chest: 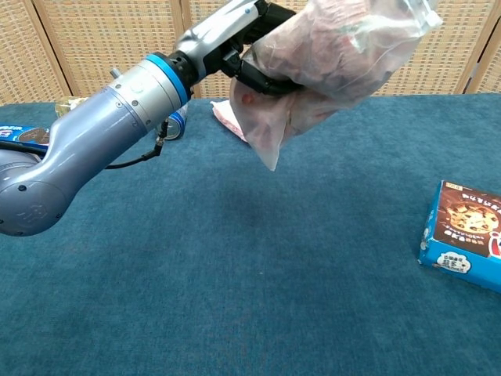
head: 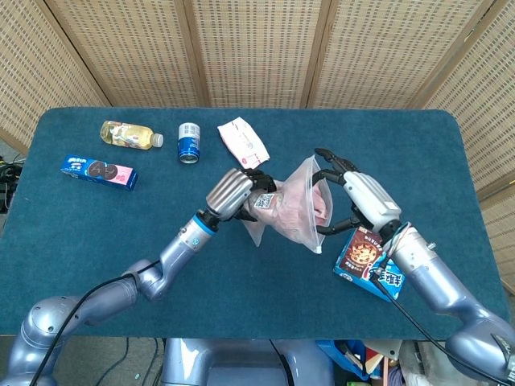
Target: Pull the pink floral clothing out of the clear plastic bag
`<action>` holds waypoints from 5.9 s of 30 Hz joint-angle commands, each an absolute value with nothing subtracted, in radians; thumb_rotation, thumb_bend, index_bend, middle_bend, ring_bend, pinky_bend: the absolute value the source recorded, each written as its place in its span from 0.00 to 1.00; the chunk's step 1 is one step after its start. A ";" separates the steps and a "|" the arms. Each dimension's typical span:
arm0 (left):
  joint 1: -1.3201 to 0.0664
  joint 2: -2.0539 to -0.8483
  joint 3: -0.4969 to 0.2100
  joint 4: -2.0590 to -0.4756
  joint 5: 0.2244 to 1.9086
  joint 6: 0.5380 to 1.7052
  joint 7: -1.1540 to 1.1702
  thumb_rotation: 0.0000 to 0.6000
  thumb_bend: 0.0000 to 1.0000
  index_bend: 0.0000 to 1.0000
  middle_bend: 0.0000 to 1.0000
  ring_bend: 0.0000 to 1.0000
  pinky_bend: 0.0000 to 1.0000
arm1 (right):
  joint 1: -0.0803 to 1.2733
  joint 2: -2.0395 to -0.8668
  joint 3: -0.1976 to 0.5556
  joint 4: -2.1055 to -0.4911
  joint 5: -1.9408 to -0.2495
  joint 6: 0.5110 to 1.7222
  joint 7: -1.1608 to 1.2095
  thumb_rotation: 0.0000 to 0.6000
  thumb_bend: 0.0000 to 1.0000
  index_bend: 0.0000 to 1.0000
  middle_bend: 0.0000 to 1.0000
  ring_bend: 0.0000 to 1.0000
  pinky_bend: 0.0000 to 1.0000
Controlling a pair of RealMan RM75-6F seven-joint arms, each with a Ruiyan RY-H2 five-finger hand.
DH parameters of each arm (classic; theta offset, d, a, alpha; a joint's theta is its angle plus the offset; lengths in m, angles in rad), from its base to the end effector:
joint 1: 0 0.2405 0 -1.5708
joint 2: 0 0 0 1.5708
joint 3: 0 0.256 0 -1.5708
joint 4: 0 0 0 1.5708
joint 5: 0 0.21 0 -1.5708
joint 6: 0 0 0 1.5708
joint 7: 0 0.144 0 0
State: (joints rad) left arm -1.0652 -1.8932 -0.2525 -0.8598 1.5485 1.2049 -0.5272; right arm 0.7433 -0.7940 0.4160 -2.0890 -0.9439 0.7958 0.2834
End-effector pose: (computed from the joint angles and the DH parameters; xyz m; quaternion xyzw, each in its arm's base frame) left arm -0.0163 0.3994 -0.0437 -0.6654 -0.3230 -0.6452 0.1912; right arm -0.0717 -0.3340 0.1772 0.6150 -0.5461 0.4965 0.2775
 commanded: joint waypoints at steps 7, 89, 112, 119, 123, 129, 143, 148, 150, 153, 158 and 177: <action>-1.075 -1.905 -0.259 -0.863 1.540 1.207 -0.527 1.00 0.35 0.60 0.56 0.48 0.53 | 0.781 -0.816 0.404 -2.091 -0.883 0.800 0.227 1.00 0.00 0.36 0.00 0.00 0.00; -1.001 -1.571 -0.140 -1.036 1.474 0.920 -0.586 1.00 0.35 0.10 0.00 0.00 0.00 | 0.696 -0.853 0.359 -2.074 -1.210 0.869 0.319 1.00 0.61 0.76 0.00 0.00 0.00; -1.098 -1.458 -0.073 -1.190 1.523 0.606 -0.906 1.00 0.35 0.15 0.00 0.00 0.00 | 0.777 -0.799 0.407 -2.143 -1.217 0.801 0.338 1.00 0.61 0.76 0.00 0.00 0.00; -1.131 -1.463 -0.051 -1.182 1.578 0.599 -1.078 1.00 0.35 0.17 0.00 0.00 0.00 | 0.803 -0.805 0.411 -2.153 -1.182 0.793 0.311 1.00 0.61 0.76 0.00 0.00 0.00; -1.158 -1.463 -0.024 -1.165 1.625 0.599 -1.143 1.00 0.35 0.22 0.00 0.00 0.00 | 0.811 -0.806 0.409 -2.160 -1.166 0.793 0.292 1.00 0.61 0.76 0.00 0.00 0.00; -1.204 -1.463 0.022 -1.145 1.676 0.590 -1.211 1.00 0.35 0.32 0.00 0.00 0.00 | 0.824 -0.809 0.409 -2.167 -1.138 0.796 0.270 1.00 0.61 0.76 0.00 0.00 0.00; -1.257 -1.488 0.059 -1.134 1.671 0.579 -1.217 1.00 0.35 0.34 0.00 0.00 0.00 | 0.841 -0.818 0.405 -2.181 -1.110 0.801 0.241 1.00 0.61 0.76 0.00 0.00 0.00; -1.268 -1.492 0.066 -1.134 1.665 0.580 -1.221 1.00 0.35 0.34 0.00 0.00 0.00 | 0.842 -0.818 0.405 -2.182 -1.108 0.802 0.240 1.00 0.61 0.76 0.00 0.00 0.00; -1.272 -1.493 0.068 -1.134 1.663 0.579 -1.221 1.00 0.35 0.36 0.00 0.00 0.00 | 0.842 -0.818 0.405 -2.182 -1.108 0.802 0.241 1.00 0.61 0.76 0.00 0.00 0.00; -1.275 -1.493 0.072 -1.134 1.660 0.579 -1.220 1.00 0.35 0.38 0.00 0.00 0.00 | 0.844 -0.818 0.406 -2.181 -1.107 0.802 0.241 1.00 0.61 0.76 0.00 0.00 0.00; -1.278 -1.496 0.081 -1.132 1.653 0.576 -1.221 1.00 0.36 0.41 0.00 0.00 0.00 | 0.848 -0.819 0.407 -2.177 -1.105 0.798 0.244 1.00 0.61 0.76 0.00 0.00 0.00; -1.281 -1.503 0.090 -1.124 1.637 0.589 -1.218 1.00 0.51 0.65 0.00 0.00 0.00 | 0.855 -0.831 0.401 -2.172 -1.100 0.797 0.239 1.00 0.61 0.76 0.00 0.00 0.00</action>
State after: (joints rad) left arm -1.2813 -1.5026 0.0902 -1.1240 1.6369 0.5896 -1.2180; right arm 0.8550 -0.8311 0.4011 -2.1719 -1.1005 0.7968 0.2394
